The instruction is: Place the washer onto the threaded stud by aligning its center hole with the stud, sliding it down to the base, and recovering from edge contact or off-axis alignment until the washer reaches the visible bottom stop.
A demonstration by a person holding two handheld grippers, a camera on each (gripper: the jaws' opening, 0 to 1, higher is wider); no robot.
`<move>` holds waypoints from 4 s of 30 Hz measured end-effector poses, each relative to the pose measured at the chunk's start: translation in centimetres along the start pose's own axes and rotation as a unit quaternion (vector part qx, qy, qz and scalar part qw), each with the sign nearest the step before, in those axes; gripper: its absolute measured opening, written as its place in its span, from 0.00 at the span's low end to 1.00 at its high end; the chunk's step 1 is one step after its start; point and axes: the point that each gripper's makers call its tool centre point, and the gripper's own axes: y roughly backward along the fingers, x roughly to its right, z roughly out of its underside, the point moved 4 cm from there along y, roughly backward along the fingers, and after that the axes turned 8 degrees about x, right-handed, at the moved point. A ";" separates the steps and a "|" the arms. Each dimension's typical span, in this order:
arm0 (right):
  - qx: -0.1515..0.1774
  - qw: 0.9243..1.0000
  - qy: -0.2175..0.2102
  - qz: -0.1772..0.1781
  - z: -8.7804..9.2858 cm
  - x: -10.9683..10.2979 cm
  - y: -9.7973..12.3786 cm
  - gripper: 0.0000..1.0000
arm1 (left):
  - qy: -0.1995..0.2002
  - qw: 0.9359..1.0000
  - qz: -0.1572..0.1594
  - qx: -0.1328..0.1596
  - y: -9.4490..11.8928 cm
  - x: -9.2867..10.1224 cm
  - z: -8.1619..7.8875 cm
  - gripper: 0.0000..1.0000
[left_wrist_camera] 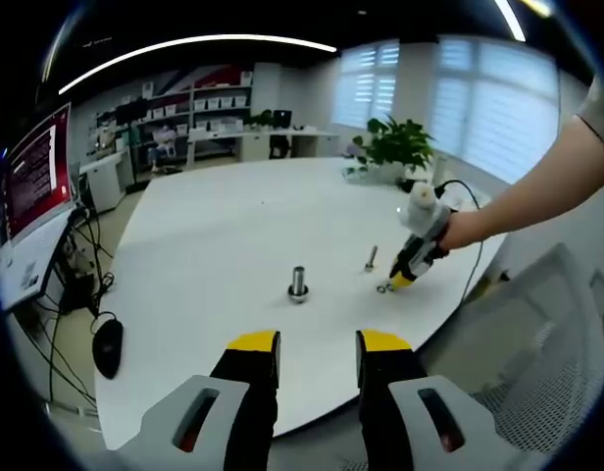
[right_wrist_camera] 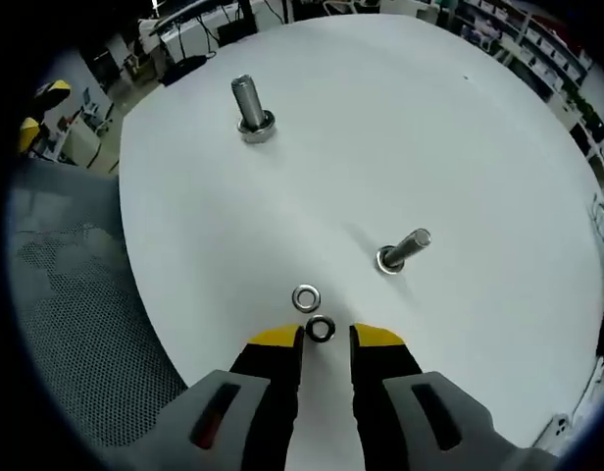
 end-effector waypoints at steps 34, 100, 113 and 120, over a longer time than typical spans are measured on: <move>-0.078 0.993 0.082 -0.017 -0.3 0.0 -0.8 0.16 | 0.003 1.000 0.002 -0.002 -0.1 -0.1 0.1 0.28; 0.061 0.996 -0.012 0.065 -5.5 4.0 4.4 0.14 | 0.008 1.000 0.006 0.000 -0.1 0.0 0.0 0.27; 0.043 0.997 0.006 0.067 -5.8 4.1 3.4 0.14 | 0.010 1.000 0.005 0.001 -0.1 0.0 0.0 0.26; 0.036 0.997 0.005 0.066 -5.8 4.3 3.0 0.14 | 0.011 1.000 0.005 0.000 -0.1 -0.1 0.0 0.26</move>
